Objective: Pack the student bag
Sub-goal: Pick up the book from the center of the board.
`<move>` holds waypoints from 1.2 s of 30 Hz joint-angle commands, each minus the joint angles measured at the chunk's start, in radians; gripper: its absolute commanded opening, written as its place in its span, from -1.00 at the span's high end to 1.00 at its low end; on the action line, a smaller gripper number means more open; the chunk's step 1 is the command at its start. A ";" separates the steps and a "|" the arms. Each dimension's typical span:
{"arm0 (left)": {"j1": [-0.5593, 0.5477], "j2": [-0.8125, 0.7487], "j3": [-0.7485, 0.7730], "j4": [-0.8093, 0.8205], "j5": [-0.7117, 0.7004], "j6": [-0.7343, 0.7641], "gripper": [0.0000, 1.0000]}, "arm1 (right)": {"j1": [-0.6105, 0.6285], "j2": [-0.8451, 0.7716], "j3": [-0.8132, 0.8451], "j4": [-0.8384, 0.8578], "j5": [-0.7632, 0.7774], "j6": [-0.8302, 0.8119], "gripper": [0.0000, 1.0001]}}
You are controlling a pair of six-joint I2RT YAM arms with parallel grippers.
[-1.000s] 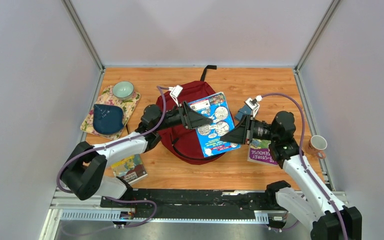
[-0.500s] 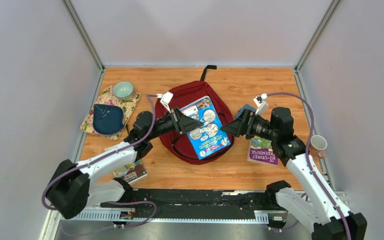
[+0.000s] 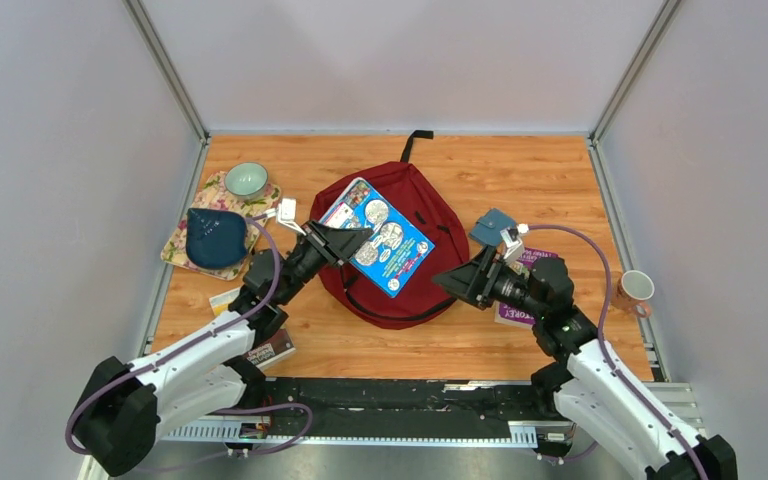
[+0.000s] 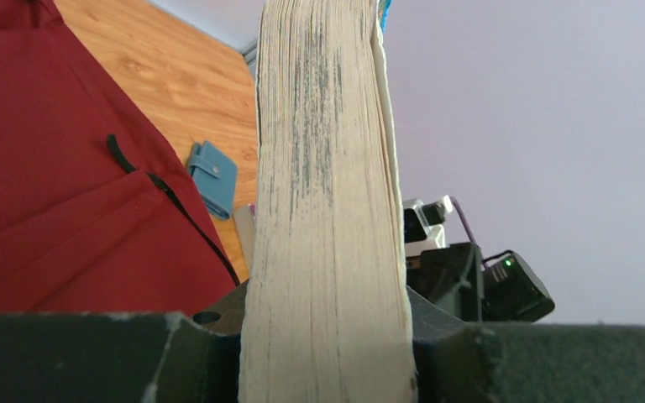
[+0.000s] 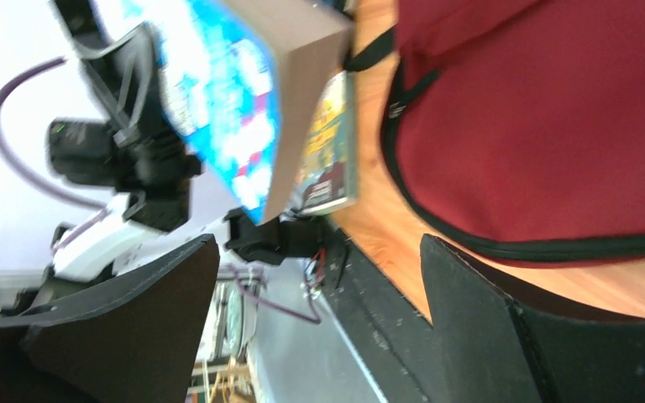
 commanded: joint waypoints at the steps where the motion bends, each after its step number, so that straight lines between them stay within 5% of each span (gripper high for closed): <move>1: 0.002 0.023 0.000 0.229 -0.038 -0.109 1.00 | 0.112 0.022 0.057 0.248 0.042 0.077 -0.86; 8: 0.002 0.092 -0.008 0.364 -0.006 -0.223 1.00 | 0.183 0.195 0.037 0.459 0.050 0.191 -0.87; 22: -0.001 0.177 -0.049 0.539 0.046 -0.352 1.00 | 0.189 0.359 0.137 0.581 0.044 0.175 -0.77; 28: -0.012 0.206 -0.046 0.565 0.057 -0.361 1.00 | 0.189 0.413 0.114 0.705 0.035 0.243 -0.25; 36: -0.014 0.255 -0.052 0.599 0.093 -0.399 1.00 | 0.186 0.401 0.077 0.745 0.062 0.249 0.95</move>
